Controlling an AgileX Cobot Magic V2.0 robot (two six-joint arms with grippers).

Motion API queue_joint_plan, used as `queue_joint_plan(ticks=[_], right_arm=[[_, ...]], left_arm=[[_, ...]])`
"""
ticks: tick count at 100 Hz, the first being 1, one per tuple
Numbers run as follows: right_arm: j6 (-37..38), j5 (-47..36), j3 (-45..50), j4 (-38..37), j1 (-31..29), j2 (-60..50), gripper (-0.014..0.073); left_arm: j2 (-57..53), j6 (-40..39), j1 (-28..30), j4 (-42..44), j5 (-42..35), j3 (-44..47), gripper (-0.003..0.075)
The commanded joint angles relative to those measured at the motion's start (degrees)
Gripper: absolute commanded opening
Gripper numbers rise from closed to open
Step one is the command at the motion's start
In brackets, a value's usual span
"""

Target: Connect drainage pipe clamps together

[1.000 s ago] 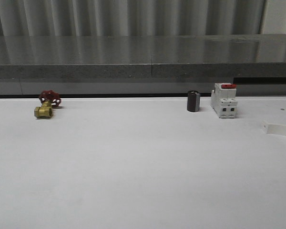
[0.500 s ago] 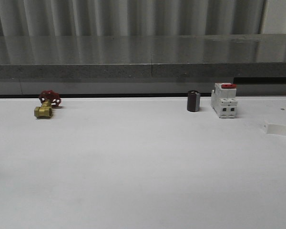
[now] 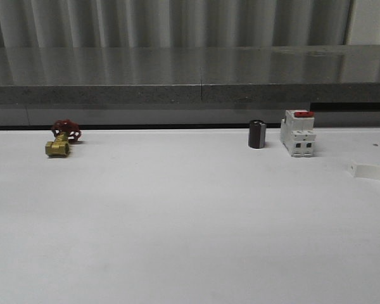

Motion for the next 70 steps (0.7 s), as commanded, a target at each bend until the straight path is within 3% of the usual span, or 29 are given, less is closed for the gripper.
queue_joint_plan(ticks=[1, 70], right_arm=[[-0.4, -4.8, -0.9, -0.3, -0.2, -1.2, -0.0118], [-0.4, -4.8, -0.9, -0.3, -0.2, -1.2, -0.0118]], left_arm=[[-0.9, 1.3, 0.1, -0.7, -0.6, -2.6, 0.0618], [1.8, 2.0, 0.1, 0.6, -0.2, -3.2, 0.0618]])
